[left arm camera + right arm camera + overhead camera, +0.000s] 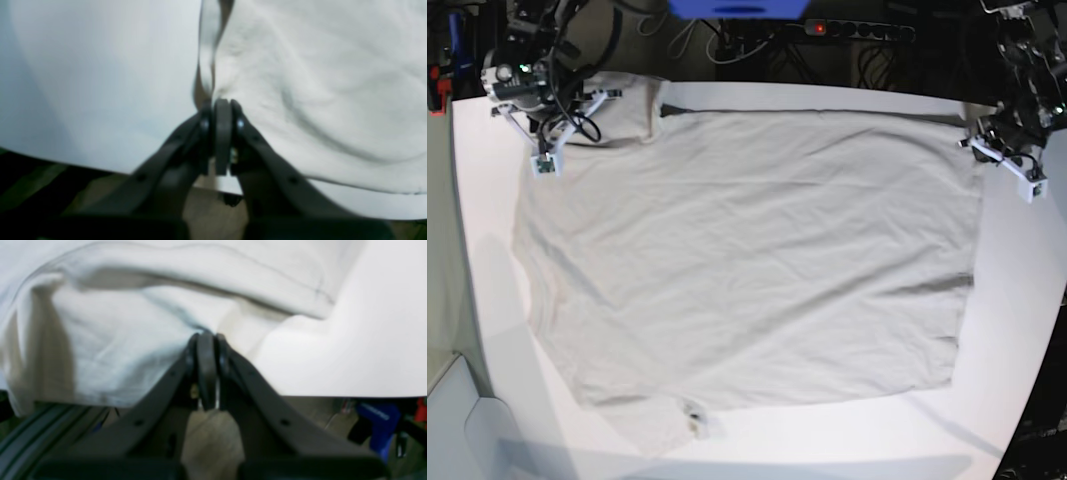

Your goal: Layout the t-shirt on the table in an organized manner, then fold the t-shirt properly

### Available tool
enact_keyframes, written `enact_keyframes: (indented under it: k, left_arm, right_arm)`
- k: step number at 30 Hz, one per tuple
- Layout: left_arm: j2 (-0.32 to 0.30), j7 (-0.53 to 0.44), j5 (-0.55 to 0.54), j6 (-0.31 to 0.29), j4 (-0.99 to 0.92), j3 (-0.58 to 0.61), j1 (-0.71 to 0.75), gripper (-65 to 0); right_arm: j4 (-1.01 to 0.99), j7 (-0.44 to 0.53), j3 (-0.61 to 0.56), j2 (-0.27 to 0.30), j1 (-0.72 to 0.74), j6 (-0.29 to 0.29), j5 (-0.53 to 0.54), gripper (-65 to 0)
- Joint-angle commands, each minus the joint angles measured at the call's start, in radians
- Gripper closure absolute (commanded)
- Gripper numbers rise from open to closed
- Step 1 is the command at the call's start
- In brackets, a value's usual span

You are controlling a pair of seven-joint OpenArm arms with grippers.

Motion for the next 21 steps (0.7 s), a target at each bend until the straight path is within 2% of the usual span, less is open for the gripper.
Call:
enact_keyframes:
  k: [1,7,13,15,21]
  left_arm:
    - [-0.018,-0.008,-0.004,0.0,0.024,-0.006,-0.004,-0.1]
    - [-0.019,-0.007,-0.004,0.0,0.052,-0.006,-0.032,-0.1]
    - [-0.021,-0.007,-0.004,0.0,0.056,-0.02,-0.053,-0.1]
    - [-0.018,-0.007,-0.004,0.0,0.056,-0.042,-0.053,-0.1]
    - [-0.021,-0.007,-0.006,0.0,0.056,-0.057,-0.073,-0.1]
  right_arm:
    - [0.033,0.013,-0.001,0.005,0.006,0.005,0.002,0.0]
    - [0.052,0.018,-0.056,0.009,0.013,0.007,0.002,0.0]
    - [0.053,0.02,-0.059,0.014,0.055,0.007,0.002,0.0]
    - [0.052,0.018,-0.058,0.043,0.065,0.007,0.002,0.0]
    - [0.052,0.015,-0.056,0.078,0.119,0.007,0.002,0.0]
